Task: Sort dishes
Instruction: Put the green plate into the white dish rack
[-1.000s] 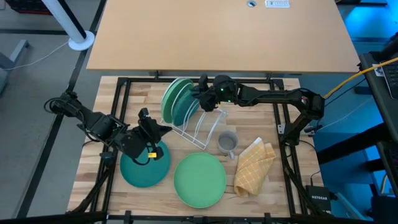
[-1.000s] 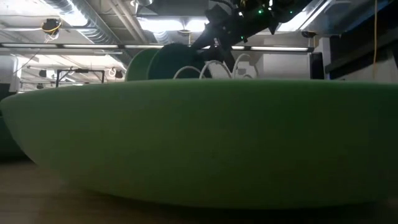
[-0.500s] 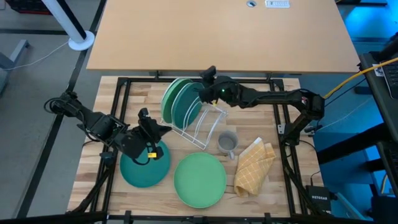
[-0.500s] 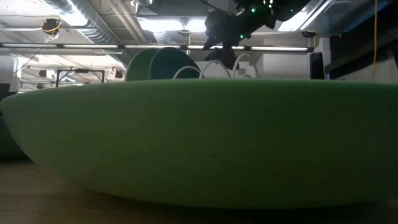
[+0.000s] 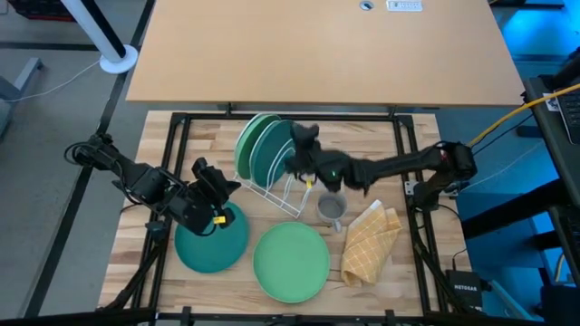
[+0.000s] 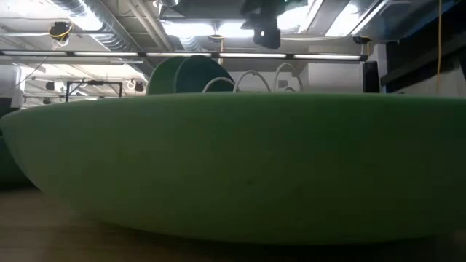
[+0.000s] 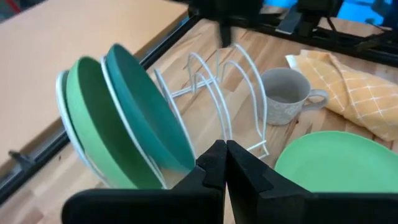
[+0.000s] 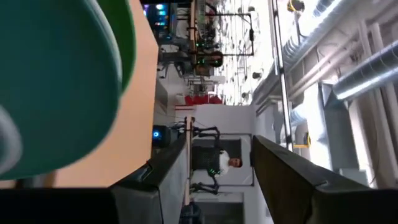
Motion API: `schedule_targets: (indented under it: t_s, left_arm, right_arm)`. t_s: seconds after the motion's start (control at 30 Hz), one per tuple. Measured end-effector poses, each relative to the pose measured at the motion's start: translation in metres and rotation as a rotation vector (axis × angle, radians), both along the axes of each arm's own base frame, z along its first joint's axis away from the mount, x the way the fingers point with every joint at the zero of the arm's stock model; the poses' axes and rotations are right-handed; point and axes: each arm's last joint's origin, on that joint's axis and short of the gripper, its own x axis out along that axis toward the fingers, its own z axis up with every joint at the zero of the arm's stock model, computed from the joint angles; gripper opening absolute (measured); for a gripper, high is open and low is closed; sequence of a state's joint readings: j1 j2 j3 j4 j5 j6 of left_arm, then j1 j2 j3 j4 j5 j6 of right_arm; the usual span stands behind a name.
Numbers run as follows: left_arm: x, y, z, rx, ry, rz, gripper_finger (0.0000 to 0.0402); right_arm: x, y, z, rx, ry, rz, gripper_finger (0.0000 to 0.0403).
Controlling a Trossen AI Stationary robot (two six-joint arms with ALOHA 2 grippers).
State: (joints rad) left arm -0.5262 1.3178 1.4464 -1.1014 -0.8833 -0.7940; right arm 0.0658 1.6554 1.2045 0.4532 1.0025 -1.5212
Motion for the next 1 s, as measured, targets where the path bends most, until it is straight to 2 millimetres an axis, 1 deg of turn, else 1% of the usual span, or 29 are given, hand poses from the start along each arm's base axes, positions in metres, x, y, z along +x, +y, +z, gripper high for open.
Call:
schedule_targets:
  t_s: [0.13, 0.3, 0.43, 0.53, 0.63, 0.8, 0.9, 1.0]
  left_arm:
    - [-0.002, 0.000, -0.001, -0.025, -0.003, 0.025, 0.0001]
    - [-0.003, 0.000, -0.002, -0.052, 0.001, 0.031, 0.0001]
    - [-0.003, -0.001, -0.002, -0.080, -0.018, 0.049, 0.0001]
    - [-0.004, -0.002, -0.002, -0.101, -0.032, 0.057, 0.0001]
    - [-0.005, -0.007, -0.003, -0.111, -0.036, 0.050, 0.0001]
    - [-0.003, -0.017, -0.008, -0.099, -0.017, 0.016, 0.0001]
    - [-0.001, -0.023, -0.012, -0.089, -0.001, 0.002, 0.0001]
    - [0.003, -0.029, -0.018, -0.074, 0.021, -0.010, 0.0001]
  right_arm:
    - [-0.006, 0.047, 0.000, 0.031, -0.042, 0.002, 0.0182]
    - [-0.022, 0.108, -0.001, 0.144, -0.166, 0.092, 0.0182]
    - [-0.039, 0.153, -0.003, 0.283, -0.289, 0.213, 0.0182]
    - [-0.052, 0.181, -0.005, 0.375, -0.326, 0.330, 0.0182]
    - [-0.065, 0.203, -0.009, 0.485, -0.349, 0.438, 0.0182]
    - [-0.083, 0.231, -0.019, 0.782, -0.391, 0.572, 0.0182]
    - [-0.094, 0.244, -0.024, 0.956, -0.406, 0.604, 0.0182]
    - [-0.100, 0.250, -0.027, 1.158, -0.499, 0.565, 0.0182]
